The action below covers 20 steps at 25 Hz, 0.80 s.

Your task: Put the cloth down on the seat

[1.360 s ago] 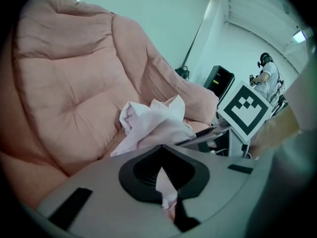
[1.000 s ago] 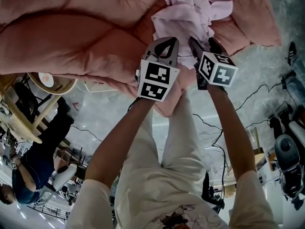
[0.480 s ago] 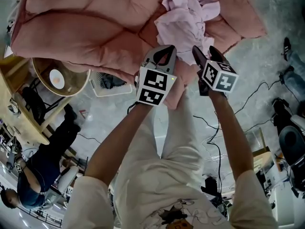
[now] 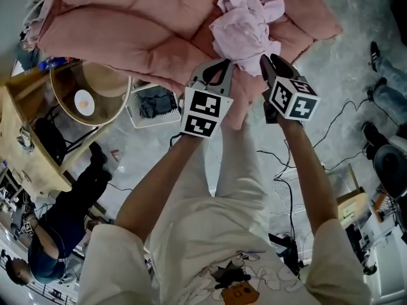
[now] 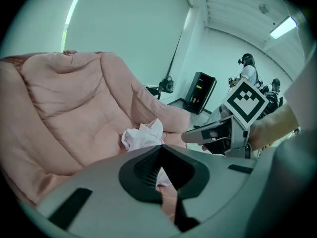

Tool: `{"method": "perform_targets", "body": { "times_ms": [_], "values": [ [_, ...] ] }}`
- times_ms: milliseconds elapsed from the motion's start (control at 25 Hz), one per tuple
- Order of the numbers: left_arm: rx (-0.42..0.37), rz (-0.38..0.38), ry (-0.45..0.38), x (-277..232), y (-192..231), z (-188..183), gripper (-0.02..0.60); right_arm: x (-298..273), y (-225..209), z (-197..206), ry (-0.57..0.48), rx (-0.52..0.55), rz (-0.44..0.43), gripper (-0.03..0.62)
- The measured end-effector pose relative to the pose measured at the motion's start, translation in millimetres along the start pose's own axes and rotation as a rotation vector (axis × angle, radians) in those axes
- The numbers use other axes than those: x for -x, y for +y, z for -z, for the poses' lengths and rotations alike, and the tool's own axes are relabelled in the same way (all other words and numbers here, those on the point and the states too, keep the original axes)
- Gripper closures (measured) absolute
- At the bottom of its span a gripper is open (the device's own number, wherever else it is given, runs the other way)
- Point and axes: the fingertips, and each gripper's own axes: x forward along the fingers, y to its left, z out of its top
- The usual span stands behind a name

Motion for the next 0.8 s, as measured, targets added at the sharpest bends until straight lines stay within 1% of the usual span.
{"method": "perform_targets", "body": {
  "times_ms": [160,400,560,680,800],
  "values": [
    [-0.021,0.017,-0.008,17.4,-15.6,-3.6,0.577,25.2,7.0,-1.9,-0.026,0.012,0.006,0.478],
    [-0.023,0.033,-0.018,77.1,-17.7,9.7,0.577,70.7,46.8,10.4,-0.06,0.005,0.038,0.495],
    [-0.04,0.043,-0.035,107.9,-22.5,9.0,0.577,101.9,63.8,17.5,-0.074,0.001,0.051,0.5],
    [-0.041,0.034,-0.048,128.1,-23.6,11.3,0.577,130.0,78.0,22.6,-0.099,-0.014,0.052,0.502],
    [-0.027,0.019,-0.033,151.3,-21.1,19.9,0.577,161.1,99.4,33.6,-0.117,-0.017,0.061,0.503]
  ]
}}
